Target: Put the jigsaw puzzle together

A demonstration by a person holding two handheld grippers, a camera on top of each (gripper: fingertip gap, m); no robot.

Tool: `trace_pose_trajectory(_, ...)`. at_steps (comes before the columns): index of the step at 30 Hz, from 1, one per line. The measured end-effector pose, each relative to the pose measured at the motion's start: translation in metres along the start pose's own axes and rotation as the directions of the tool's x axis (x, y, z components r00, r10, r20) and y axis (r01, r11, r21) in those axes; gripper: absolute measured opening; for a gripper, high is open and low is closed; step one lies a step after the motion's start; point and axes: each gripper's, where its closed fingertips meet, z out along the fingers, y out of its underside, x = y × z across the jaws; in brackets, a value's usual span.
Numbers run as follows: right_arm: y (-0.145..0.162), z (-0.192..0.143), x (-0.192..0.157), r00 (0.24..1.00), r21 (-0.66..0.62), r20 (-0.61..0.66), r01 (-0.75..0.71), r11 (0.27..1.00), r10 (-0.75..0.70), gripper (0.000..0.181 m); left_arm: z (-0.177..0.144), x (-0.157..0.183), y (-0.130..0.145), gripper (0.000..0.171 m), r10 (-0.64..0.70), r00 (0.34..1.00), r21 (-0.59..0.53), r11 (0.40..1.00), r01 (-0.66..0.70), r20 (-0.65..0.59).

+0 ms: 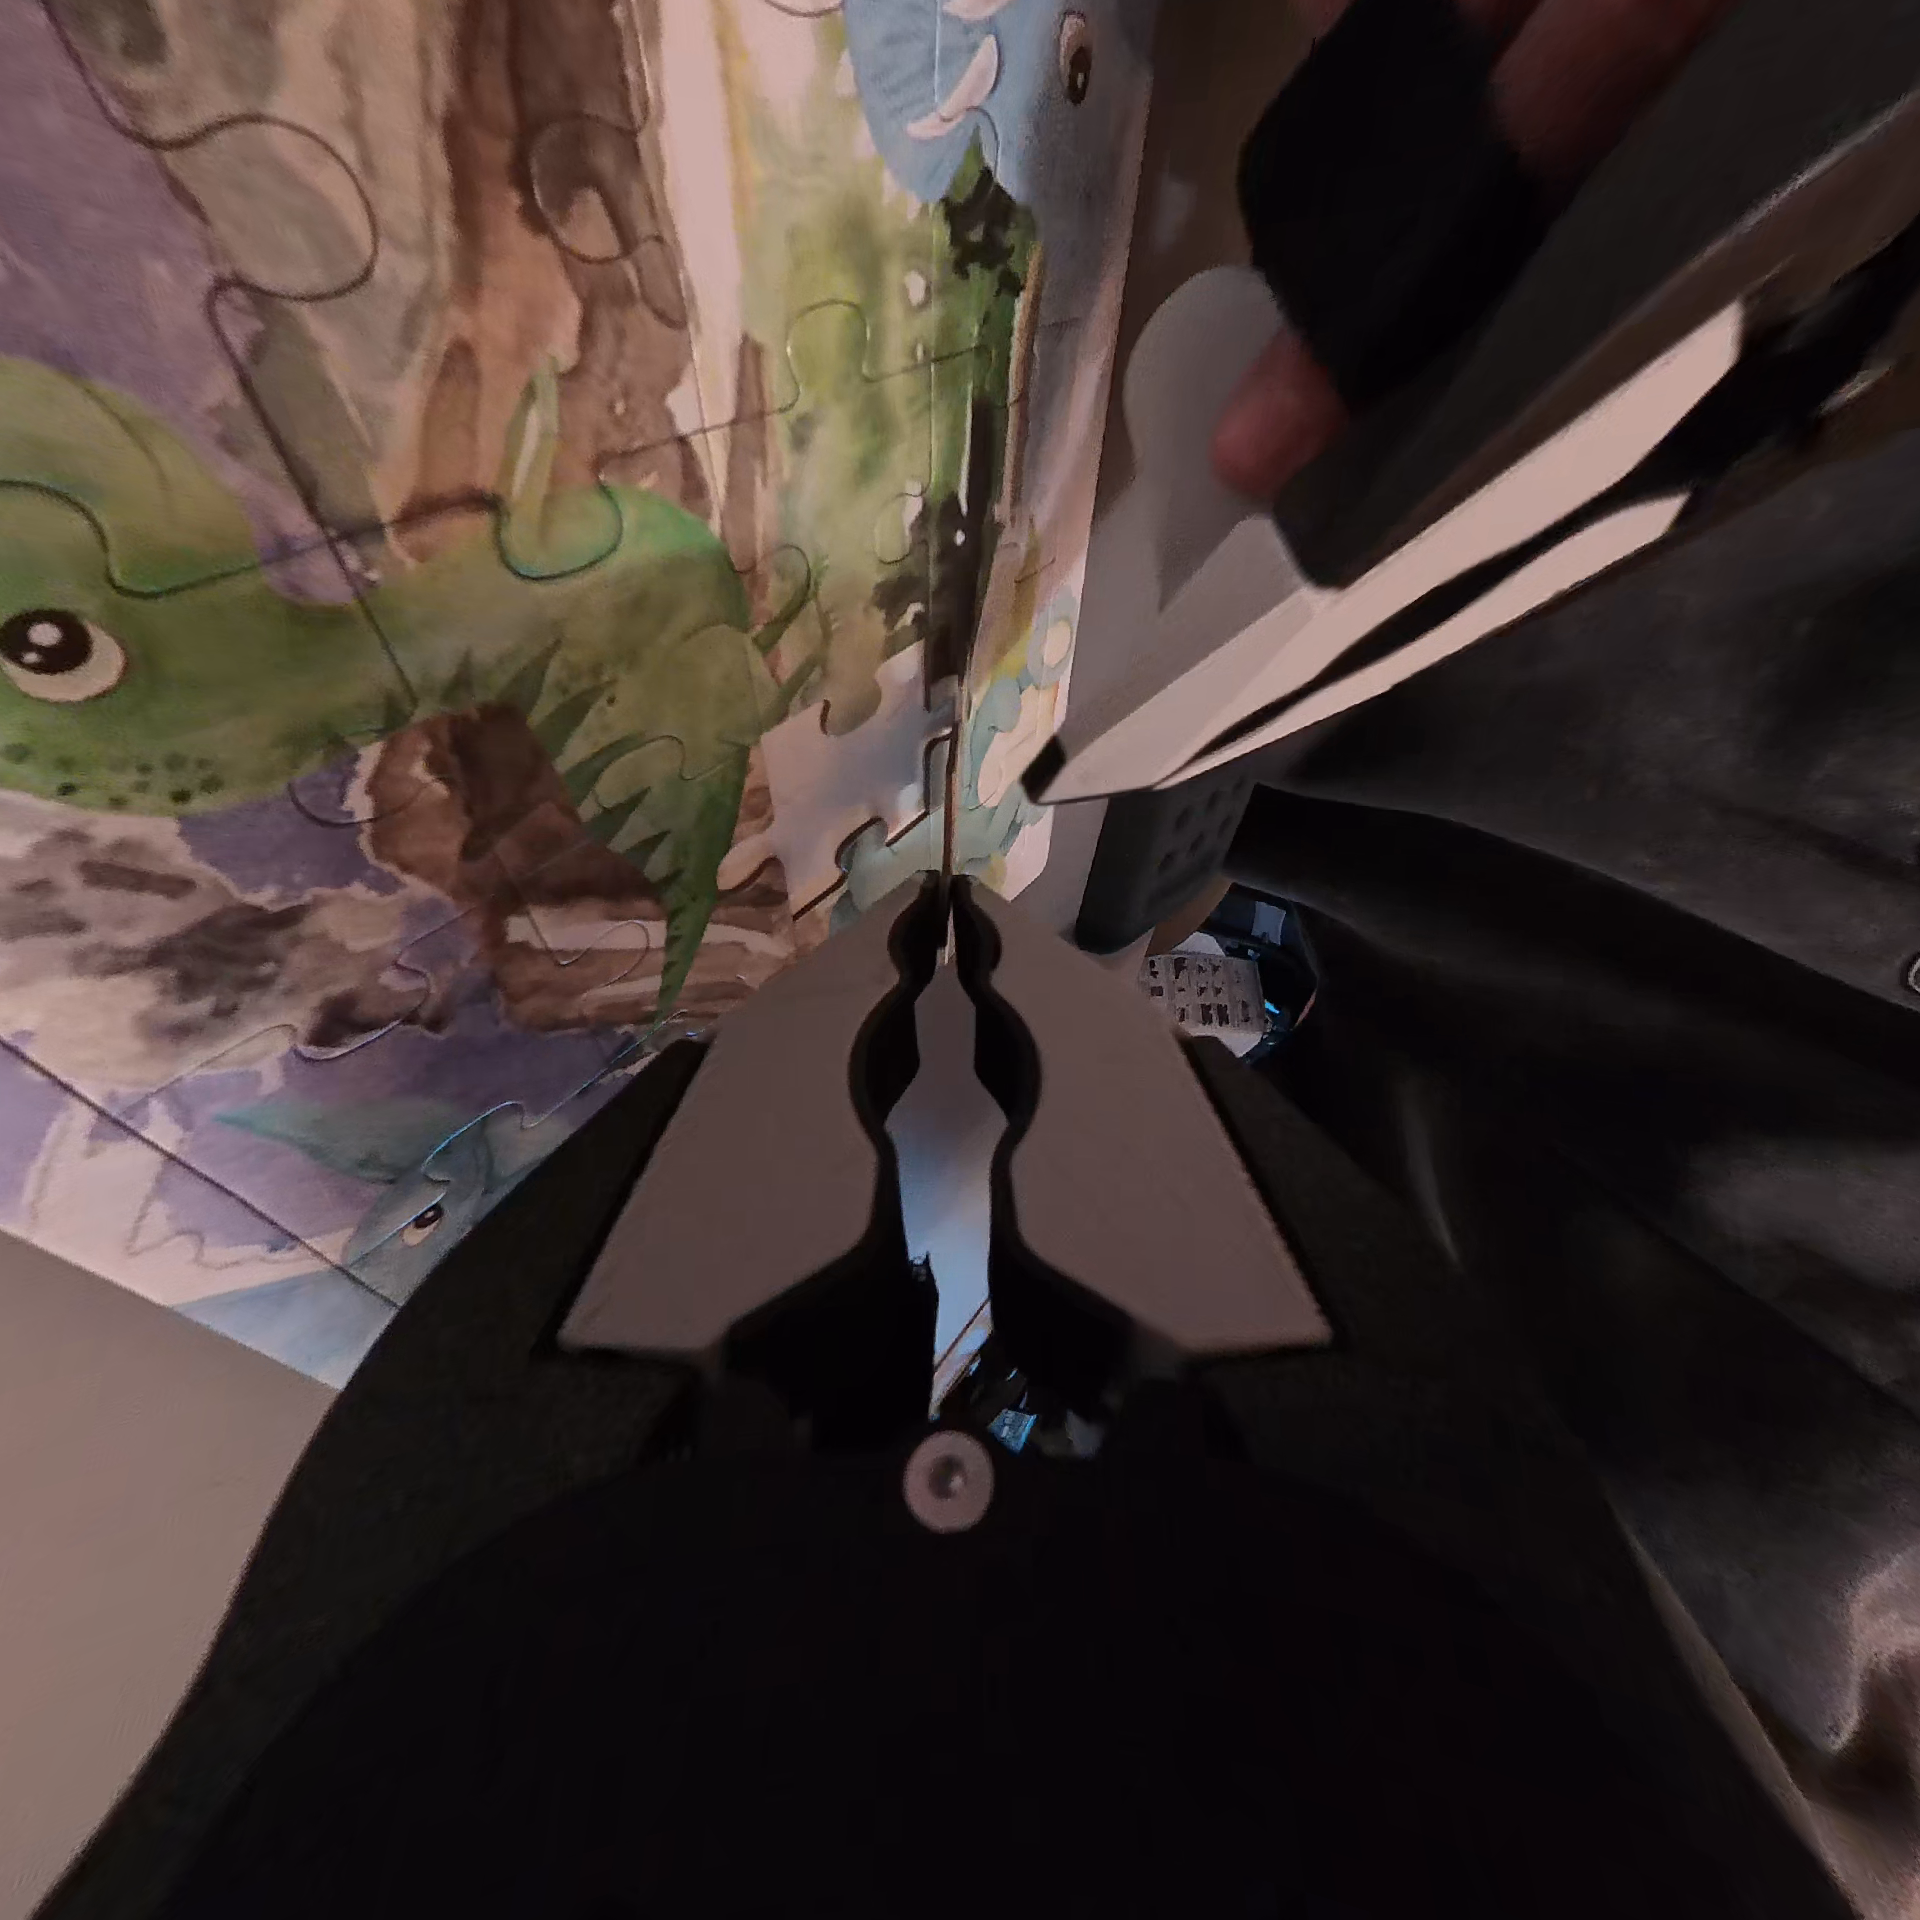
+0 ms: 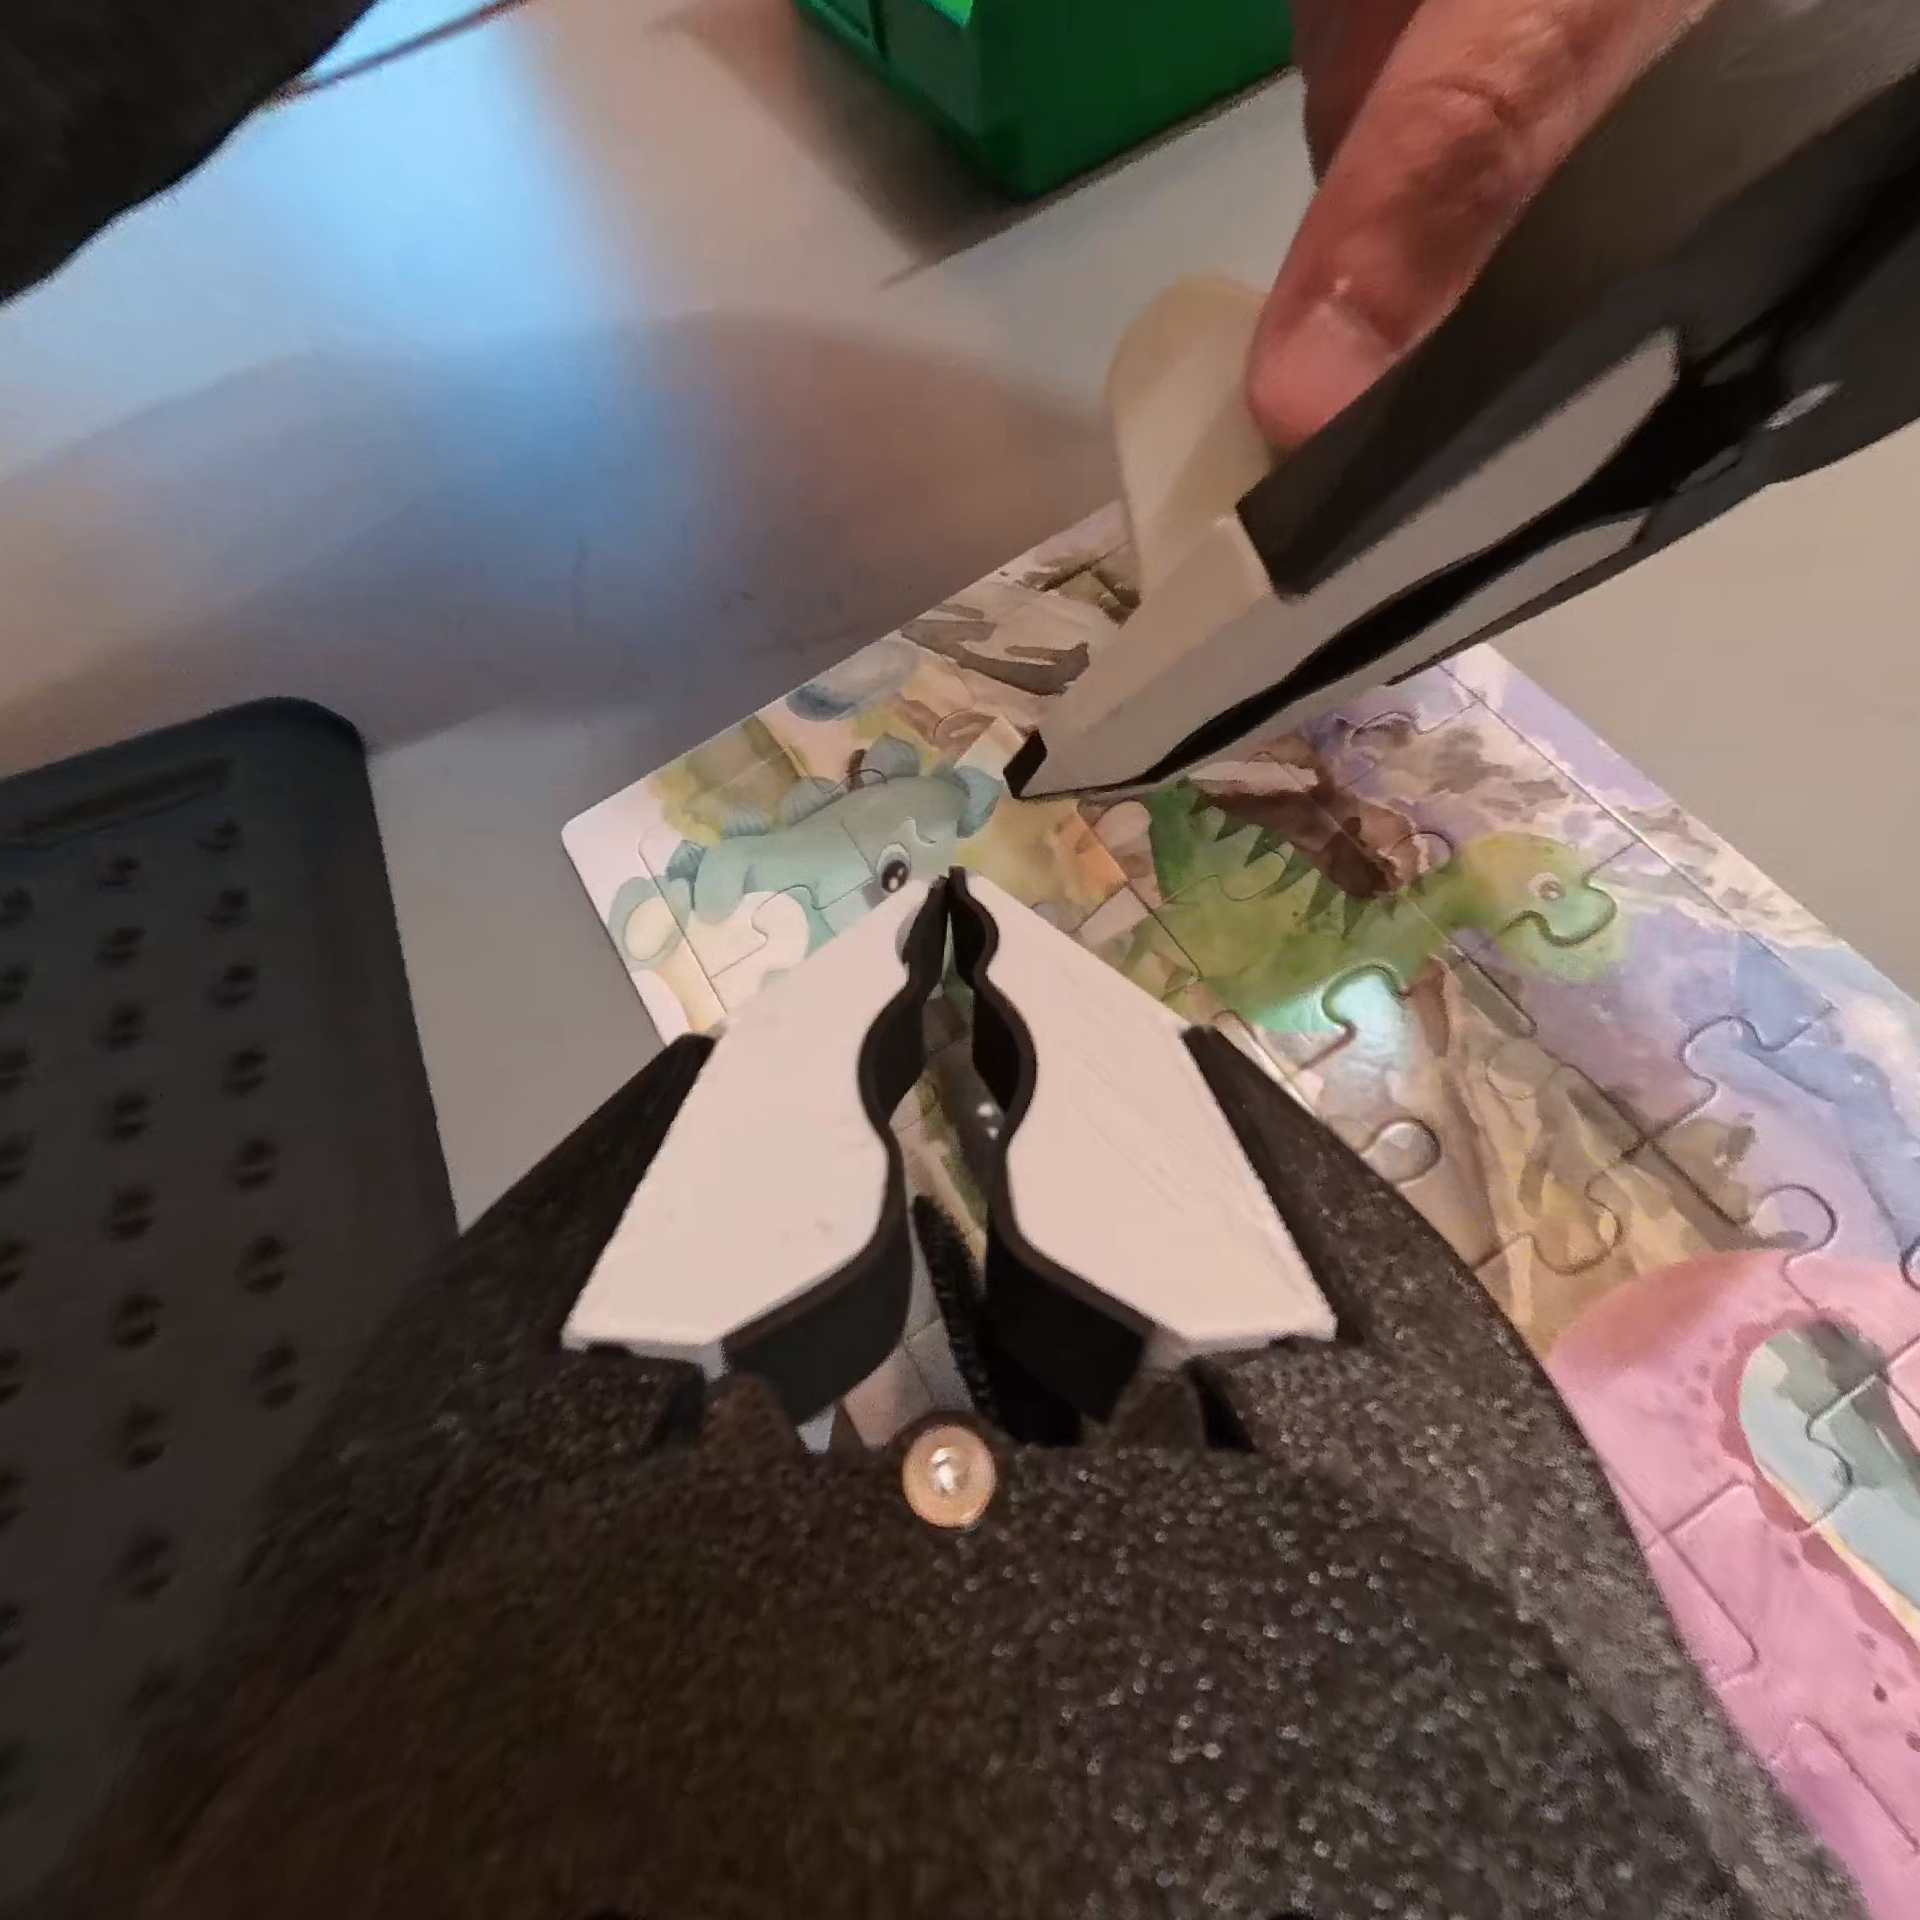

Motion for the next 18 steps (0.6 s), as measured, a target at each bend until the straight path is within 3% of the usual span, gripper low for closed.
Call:
trace_pose_trajectory(4, 0.011, 0.014, 0.009, 0.996, -0.082, -0.059, 0.063, 0.995, -0.068, 0.0, 0.001, -0.014, 0.001, 0.009, -0.017, 0.997, -0.002, 1.0, 0.018, 0.077)
trace_pose_trajectory(6, 0.021, 0.019, 0.01, 0.995, -0.128, -0.06, 0.077, 0.989, -0.085, 0.0, -0.005, -0.02, 0.002, 0.033, -0.048, 0.992, 0.007, 0.999, 0.047, 0.116)
trace_pose_trajectory(10, 0.023, 0.02, 0.009, 0.994, -0.131, -0.051, 0.094, 0.987, -0.101, 0.0, -0.039, -0.022, 0.0, 0.036, -0.029, 0.966, 0.145, 0.989, -0.008, 0.256)
trace_pose_trajectory(12, 0.023, 0.021, 0.009, 0.995, -0.129, -0.04, 0.083, 0.988, -0.089, 0.0, -0.049, -0.018, 0.002, 0.032, -0.002, 0.942, 0.219, 0.973, -0.075, 0.334)
trace_pose_trajectory(13, 0.023, 0.02, 0.009, 0.996, -0.129, -0.038, 0.08, 0.988, -0.085, 0.0, -0.047, -0.014, 0.004, 0.021, 0.024, 0.926, 0.241, 0.963, -0.123, 0.376)
trace_pose_trajectory(15, 0.021, 0.018, 0.011, 0.994, -0.133, -0.061, 0.078, 0.988, -0.087, 0.0, -0.031, -0.007, 0.01, 0.01, 0.076, 0.88, 0.26, 0.94, -0.22, 0.468)
trace_pose_trajectory(18, 0.001, 0.009, -0.004, 0.995, -0.02, -0.005, 0.096, 0.995, -0.096, 0.0, 0.0, 0.002, 0.018, 0.0, 0.044, 0.844, 0.373, 0.883, -0.283, 0.535)
